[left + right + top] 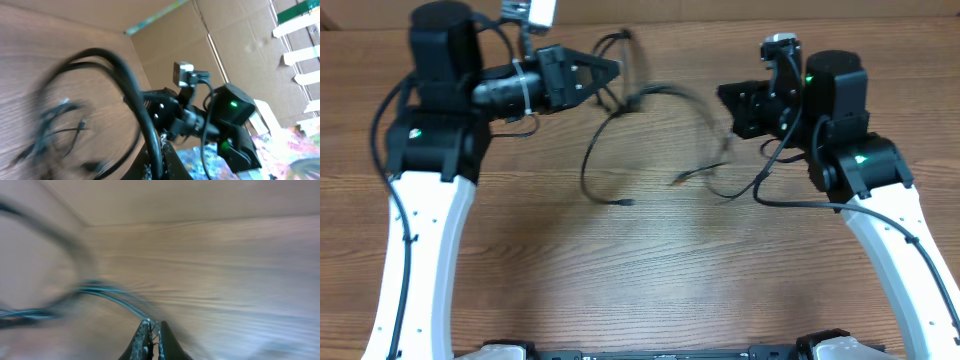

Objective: Untangle cables

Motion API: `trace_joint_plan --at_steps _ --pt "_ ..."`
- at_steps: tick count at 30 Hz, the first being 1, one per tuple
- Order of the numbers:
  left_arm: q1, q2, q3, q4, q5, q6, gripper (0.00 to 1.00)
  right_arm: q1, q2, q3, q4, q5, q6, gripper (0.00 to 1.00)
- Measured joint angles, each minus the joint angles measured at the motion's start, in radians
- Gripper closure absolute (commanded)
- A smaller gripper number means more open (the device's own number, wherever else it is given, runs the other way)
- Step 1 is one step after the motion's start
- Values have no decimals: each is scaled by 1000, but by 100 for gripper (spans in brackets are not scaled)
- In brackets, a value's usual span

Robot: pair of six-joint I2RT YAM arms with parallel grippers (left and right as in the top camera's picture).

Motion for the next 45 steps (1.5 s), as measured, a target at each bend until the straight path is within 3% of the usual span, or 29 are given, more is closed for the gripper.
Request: trace_joint_plan --at_steps 7,12,14,15,19,29,42,43,44,45 --pt "14 -35 1 -32 11 37 96 -13 5 -2 -36 76 -243 96" --pt "16 -35 1 -71 13 76 94 -14 5 -2 -32 77 -219 91" --pt "16 -35 1 -97 14 98 93 -13 5 -2 -31 63 -179 58" --pt "16 -35 1 -114 14 113 93 -14 5 -2 -31 50 -151 50" --pt "16 -35 2 -159 16 166 93 -13 5 -2 -25 -47 -24 38" --pt "-87 -35 2 -66 18 236 91 74 5 -2 -31 -246 252 37" --pt "-153 -35 2 2 18 239 93 223 5 -2 147 -195 666 38" --pt "-153 -35 2 3 18 239 93 233 5 -2 147 -181 681 39" --pt "-153 -35 2 3 18 238 93 243 5 -2 147 -165 691 46" --pt "-153 -35 2 3 18 238 93 248 5 -2 146 -155 692 60"
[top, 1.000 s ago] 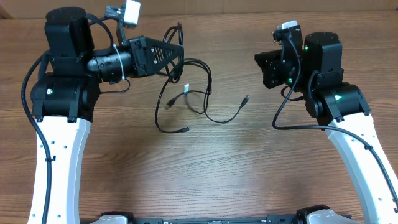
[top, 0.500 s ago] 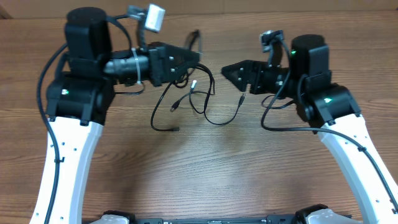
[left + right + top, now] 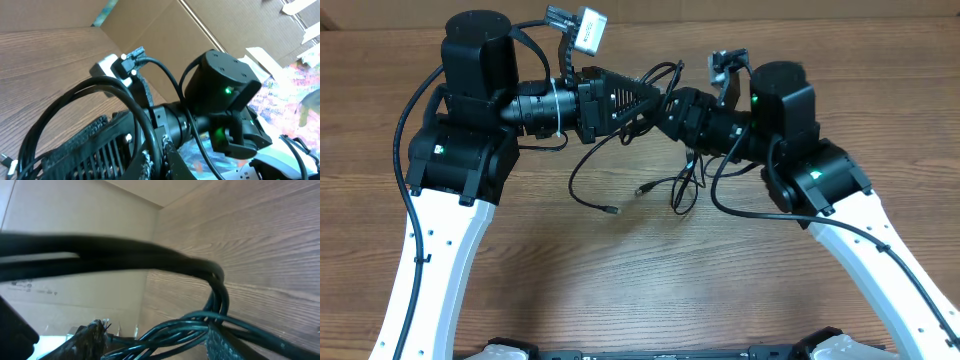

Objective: Untangle cables

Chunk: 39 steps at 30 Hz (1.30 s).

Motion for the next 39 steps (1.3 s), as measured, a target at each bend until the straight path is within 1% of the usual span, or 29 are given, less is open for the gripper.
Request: trace_joint_plan --at_steps 1,2,6,7,8,10,12,15,17,20,25,30,34,39 --pt "0 0 0 1 0 -3 94 6 0 0 1 13 -9 75" --pt "0 0 0 1 0 -7 94 7 0 0 0 20 -6 96" --pt "0 0 0 1 0 -33 96 11 0 -1 -2 46 -26 96" --pt "0 0 0 1 0 -42 96 11 0 -1 -2 51 -30 94" --pt "0 0 0 2 0 -48 96 10 0 -1 -3 53 -31 80" --pt "0 0 0 10 0 -62 95 10 0 -1 -7 55 -39 61" --pt "0 0 0 22 0 -64 95 11 0 -1 -23 50 -40 54" --pt "0 0 0 23 0 -59 94 11 0 -1 -61 33 -48 48" --pt "0 0 0 23 0 -51 93 11 0 -1 -79 23 -50 46" --pt "0 0 0 22 0 -25 93 11 0 -1 -82 12 -45 45" --pt "0 0 0 19 0 27 92 11 0 -1 -82 -14 12 44" --pt "0 0 0 20 0 54 96 13 0 -1 -82 -37 72 43" --pt "-16 0 0 26 -51 46 96 36 0 -1 -77 -24 119 43" --pt "-68 0 0 68 -129 34 96 95 0 -1 -45 11 157 41"
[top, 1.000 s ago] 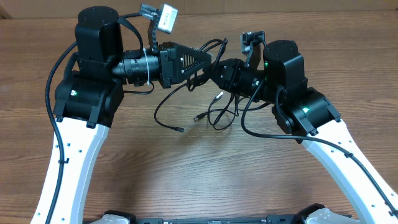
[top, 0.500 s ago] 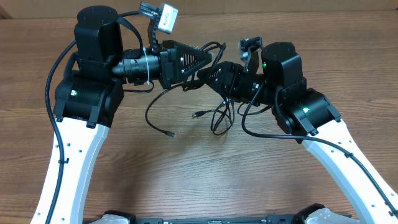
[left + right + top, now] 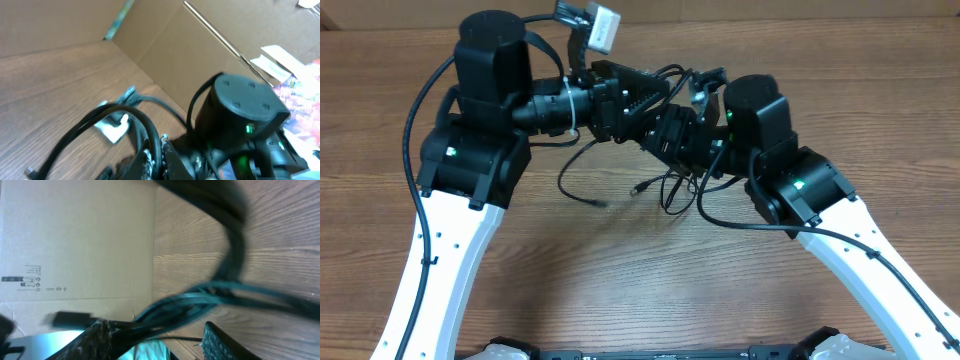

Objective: Untangle cables

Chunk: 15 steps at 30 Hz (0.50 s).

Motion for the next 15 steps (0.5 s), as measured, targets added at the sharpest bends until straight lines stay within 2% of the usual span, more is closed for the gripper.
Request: trace_joint_plan --at_steps 5,15 --pt "-5 0 0 61 -27 -61 96 17 0 0 3 25 18 41" --pt "-6 0 0 92 -93 -144 96 18 0 0 0 42 39 35"
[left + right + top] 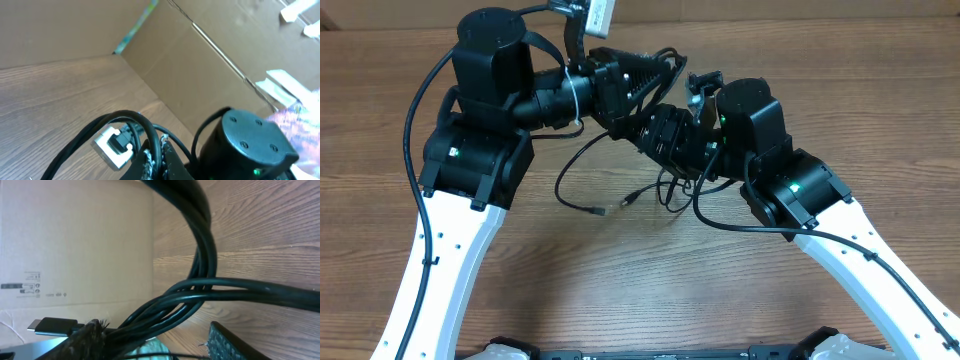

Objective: Untangle cables

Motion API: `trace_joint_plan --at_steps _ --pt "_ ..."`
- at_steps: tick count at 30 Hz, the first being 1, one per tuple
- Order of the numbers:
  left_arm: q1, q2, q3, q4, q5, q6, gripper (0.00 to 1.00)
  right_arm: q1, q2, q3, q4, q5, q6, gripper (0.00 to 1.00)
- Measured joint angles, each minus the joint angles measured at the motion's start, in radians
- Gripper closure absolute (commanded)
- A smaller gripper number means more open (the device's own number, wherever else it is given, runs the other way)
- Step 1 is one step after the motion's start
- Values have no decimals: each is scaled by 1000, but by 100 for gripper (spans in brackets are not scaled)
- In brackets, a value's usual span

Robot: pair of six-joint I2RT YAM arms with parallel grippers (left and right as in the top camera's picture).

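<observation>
A tangle of black cables (572,165) hangs from my left gripper (658,75), which is shut on one strand (152,145) above the table's back half. Loose plug ends (599,210) dangle near the wood. My right gripper (645,122) sits just below and beside the left one, open wide. In the right wrist view a bundle of several strands (202,255) bends down and runs across the gap between the two fingers (90,340), lying against the left one. My right gripper (160,342) grips none of them.
The wooden table (650,290) lies under the hanging loops. A cardboard wall (75,30) stands along the back edge. My right arm's white wrist camera (116,146) and motor housing (250,145) sit close against the left fingers.
The left gripper, still shut on its strand, is tilted a little higher. The right gripper is still open with the bundle across its gap. The hanging loops have shifted slightly.
At first the arms were apart, each gripper shut on cable, with the tangle swinging between them. Then the right gripper was open and close to the left one. It has since come in under the left gripper, with the bundle lying between its fingers.
</observation>
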Motion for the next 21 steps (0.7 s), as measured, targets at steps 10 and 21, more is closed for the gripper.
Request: trace_joint_plan --at_steps 10,21 --pt "-57 0 0 -8 -233 -255 95 6 0 0 9 127 18 44" --pt "-72 -31 0 -90 -464 -417 96 11 0 0 24 238 38 32"
